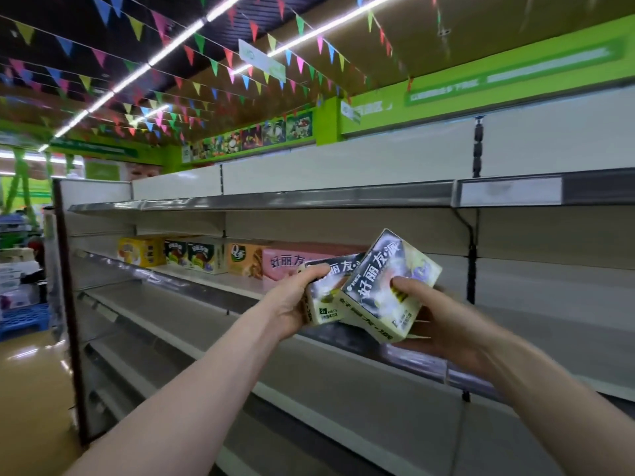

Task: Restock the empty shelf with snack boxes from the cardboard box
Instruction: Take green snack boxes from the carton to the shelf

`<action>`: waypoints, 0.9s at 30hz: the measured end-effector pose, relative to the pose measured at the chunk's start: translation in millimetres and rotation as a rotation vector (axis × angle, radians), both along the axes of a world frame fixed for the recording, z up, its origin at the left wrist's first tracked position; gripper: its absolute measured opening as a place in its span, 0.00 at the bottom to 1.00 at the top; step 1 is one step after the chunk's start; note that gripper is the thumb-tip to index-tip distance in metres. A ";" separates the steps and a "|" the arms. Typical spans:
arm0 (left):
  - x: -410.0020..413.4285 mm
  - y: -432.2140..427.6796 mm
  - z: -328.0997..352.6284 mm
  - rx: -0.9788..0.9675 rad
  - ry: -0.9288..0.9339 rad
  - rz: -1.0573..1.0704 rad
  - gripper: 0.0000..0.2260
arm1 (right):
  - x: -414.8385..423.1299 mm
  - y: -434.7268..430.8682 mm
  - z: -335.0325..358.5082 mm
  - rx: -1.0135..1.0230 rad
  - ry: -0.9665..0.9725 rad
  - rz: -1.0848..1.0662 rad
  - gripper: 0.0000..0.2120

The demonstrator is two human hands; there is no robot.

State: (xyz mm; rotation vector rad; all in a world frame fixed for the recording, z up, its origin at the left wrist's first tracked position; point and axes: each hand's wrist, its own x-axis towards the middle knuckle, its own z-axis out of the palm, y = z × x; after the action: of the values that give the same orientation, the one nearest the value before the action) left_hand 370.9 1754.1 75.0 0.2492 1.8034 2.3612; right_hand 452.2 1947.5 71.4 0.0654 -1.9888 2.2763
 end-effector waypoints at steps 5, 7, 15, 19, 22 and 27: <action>-32.5 35.1 3.2 -0.096 0.014 -0.108 0.04 | -2.9 34.3 -0.7 0.035 0.003 -0.136 0.26; -45.5 47.2 2.8 -0.119 0.032 -0.140 0.03 | -1.8 46.8 -2.1 0.065 -0.020 -0.191 0.26; -89.7 86.5 -3.4 -0.180 0.117 -0.236 0.11 | -6.2 69.3 -1.9 0.099 -0.078 -0.318 0.10; -102.2 85.6 14.7 -0.421 0.185 -0.290 0.12 | -12.5 71.4 -5.3 0.030 -0.088 -0.379 0.10; -111.9 80.0 31.8 -0.892 0.321 -0.352 0.24 | -16.8 70.4 -5.4 0.010 -0.072 -0.401 0.10; -127.7 90.9 39.1 -0.988 0.571 -0.346 0.23 | -28.3 64.4 -3.3 0.001 -0.028 -0.395 0.09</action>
State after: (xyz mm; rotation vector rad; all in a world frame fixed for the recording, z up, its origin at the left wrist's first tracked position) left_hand 243.2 1845.0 114.1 1.0293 2.6279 1.0146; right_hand 423.9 2011.9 68.1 -0.3304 -1.8192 2.0312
